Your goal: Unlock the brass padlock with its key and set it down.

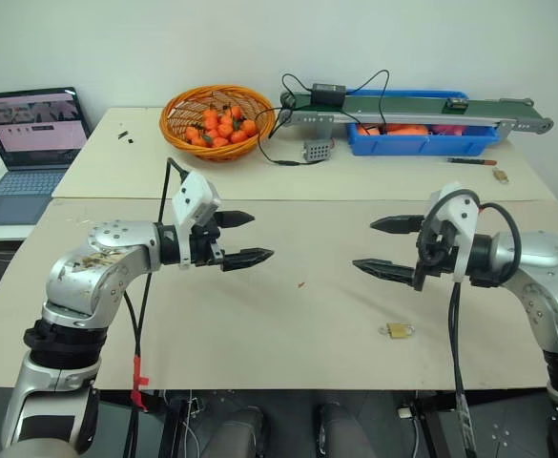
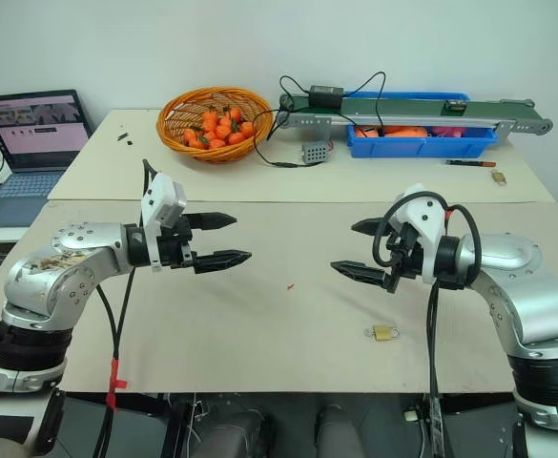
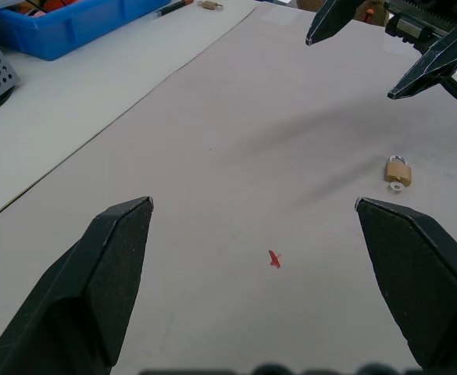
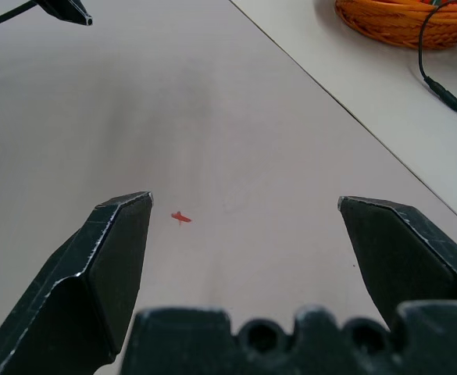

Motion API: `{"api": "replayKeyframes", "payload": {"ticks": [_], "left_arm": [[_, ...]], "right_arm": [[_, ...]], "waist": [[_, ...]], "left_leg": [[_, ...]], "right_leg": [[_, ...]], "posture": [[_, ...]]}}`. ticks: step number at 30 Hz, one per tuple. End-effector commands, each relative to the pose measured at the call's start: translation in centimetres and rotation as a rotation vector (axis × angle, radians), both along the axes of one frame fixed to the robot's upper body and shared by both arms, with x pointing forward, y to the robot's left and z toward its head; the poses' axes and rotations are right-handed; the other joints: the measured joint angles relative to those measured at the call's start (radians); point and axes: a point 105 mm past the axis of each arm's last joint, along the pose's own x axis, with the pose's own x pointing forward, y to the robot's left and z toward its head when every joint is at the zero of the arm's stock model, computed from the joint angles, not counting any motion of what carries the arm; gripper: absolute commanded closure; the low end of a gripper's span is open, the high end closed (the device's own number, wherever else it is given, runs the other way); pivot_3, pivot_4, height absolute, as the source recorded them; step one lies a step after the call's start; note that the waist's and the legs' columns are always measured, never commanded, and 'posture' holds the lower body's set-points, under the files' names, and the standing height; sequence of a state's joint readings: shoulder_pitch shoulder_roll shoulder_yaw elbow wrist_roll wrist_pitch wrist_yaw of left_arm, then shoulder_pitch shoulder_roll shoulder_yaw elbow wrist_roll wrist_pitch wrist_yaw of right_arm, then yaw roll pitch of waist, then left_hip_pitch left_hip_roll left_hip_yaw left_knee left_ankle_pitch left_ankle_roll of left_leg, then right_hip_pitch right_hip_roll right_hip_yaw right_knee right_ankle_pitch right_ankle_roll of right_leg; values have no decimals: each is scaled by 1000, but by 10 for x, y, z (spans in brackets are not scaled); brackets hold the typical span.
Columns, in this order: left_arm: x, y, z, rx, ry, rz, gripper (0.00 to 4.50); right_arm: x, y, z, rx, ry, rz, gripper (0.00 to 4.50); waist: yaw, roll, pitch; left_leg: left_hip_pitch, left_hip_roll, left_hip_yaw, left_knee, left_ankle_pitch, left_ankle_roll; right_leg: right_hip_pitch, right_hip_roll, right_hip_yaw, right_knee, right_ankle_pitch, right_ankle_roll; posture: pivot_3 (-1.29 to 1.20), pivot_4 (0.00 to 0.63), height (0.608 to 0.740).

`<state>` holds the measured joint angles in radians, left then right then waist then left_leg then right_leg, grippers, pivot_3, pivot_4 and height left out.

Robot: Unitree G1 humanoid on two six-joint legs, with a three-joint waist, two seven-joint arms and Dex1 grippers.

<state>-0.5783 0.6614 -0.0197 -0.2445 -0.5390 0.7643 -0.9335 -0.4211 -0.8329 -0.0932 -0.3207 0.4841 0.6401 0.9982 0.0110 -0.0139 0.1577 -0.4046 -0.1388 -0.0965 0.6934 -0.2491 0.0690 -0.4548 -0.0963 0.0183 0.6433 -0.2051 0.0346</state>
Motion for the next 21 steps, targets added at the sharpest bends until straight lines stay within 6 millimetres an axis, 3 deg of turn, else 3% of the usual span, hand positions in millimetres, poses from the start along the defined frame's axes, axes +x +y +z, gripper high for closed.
{"api": "replayKeyframes", "payload": {"ticks": [1,4,8,13,18,21], "left_arm": [[-6,0,6,18,-53,-40,70],[-10,-3,2,63,-31,-99,70],[1,-3,-18,201,-50,-102,70],[-7,-21,-20,200,-64,-215,70],[-11,-43,-23,267,-99,-304,70],[-5,-47,-21,272,-104,-290,70]], "right_arm": [[-3,-3,8,-24,-51,9,0],[-11,-11,10,-74,-39,20,0],[-19,-30,4,-216,-26,11,0],[-34,-47,-4,-278,25,-6,0],[-53,-63,-44,-425,84,14,0],[-62,-59,-56,-400,118,53,0]], "waist": [[0,0,0],[2,0,0],[7,0,0],[7,0,0],[7,0,0],[4,0,0]], "left_leg": [[0,0,0,0,0,0],[0,0,0,0,0,0],[0,0,0,0,0,0],[0,0,0,0,0,0],[0,1,0,0,0,1],[0,1,0,0,0,0]], "right_leg": [[0,0,0,0,0,0],[0,0,0,0,0,0],[1,0,-1,-1,0,0],[1,0,-1,-2,0,0],[2,0,-1,-2,0,0],[2,0,0,-1,0,0]], "posture": [[0,150,740],[0,150,740],[0,150,740],[0,150,740],[0,150,740],[0,150,740]]}}
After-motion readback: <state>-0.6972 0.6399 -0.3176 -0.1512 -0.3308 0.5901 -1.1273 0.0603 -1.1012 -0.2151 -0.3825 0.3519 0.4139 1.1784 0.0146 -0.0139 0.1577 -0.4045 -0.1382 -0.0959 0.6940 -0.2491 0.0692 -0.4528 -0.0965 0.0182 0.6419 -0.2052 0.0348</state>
